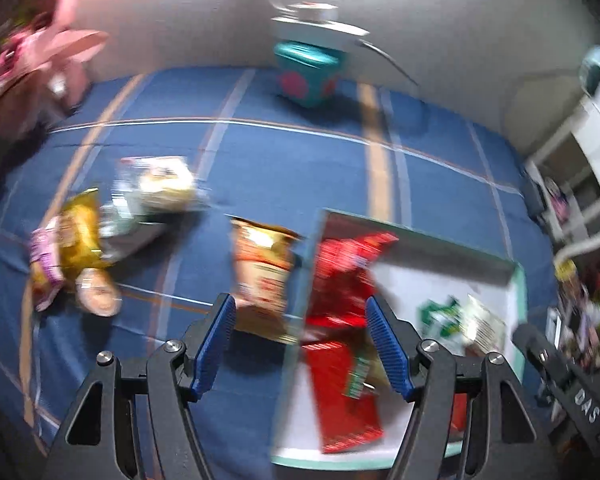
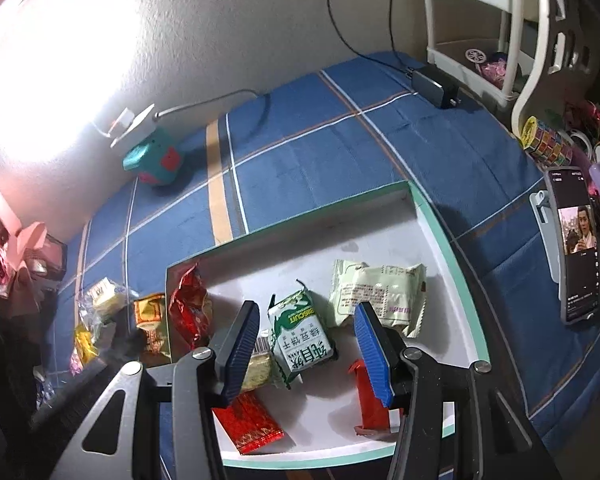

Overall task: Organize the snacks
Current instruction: 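Withdraw both tools from the tray back toward the snack pile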

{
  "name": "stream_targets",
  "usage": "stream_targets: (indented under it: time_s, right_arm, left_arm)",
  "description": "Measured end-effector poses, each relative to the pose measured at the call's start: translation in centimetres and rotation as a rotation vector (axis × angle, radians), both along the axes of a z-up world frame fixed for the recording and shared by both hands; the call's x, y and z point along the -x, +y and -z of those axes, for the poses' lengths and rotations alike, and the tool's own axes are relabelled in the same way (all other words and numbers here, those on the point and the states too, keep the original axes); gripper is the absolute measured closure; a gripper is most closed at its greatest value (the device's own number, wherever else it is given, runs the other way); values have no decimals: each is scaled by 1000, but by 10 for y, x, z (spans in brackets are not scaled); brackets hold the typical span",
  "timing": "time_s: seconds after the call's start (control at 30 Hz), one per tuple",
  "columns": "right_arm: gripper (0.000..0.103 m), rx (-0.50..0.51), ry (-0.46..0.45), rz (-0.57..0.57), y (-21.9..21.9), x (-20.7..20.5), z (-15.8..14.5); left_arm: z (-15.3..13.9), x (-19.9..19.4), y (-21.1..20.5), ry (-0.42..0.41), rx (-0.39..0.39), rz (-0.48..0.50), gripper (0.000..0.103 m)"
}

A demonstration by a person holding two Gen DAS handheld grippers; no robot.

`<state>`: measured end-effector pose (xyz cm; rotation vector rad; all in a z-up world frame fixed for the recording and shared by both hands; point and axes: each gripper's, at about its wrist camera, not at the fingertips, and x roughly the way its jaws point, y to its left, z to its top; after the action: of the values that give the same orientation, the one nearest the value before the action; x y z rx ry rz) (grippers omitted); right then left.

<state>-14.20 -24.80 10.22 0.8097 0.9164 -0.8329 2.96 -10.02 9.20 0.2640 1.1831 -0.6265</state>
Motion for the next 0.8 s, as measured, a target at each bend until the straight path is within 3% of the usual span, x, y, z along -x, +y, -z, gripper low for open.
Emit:
stream_targets:
  time_s: [0.33,0.43,0.5,0.53,0.63,0.8]
  right_arm:
    - [49,3,28,-84,23,-29,2]
    - [34,5,45,-91,26,-34,5]
    - [29,-2,59,-92,26,-35,9]
    - [21,-5,64,-92,26,-35,11]
    - [7,-11,83,-85,24,-36,18]
    - [0,-33,103,-84,23,-36,31]
  left_arm:
    - [5,-28,28,-10,-28,-87,34]
    - [5,-25,26,-11,-29,-76,33]
    - [10,-24,23,-3,-37,-65,17]
    - [11,-23,22,1,-42,-65,10]
    - [24,-21,19,17,-71,-67,10]
    - [46,-17,15,27,-125,-69,5]
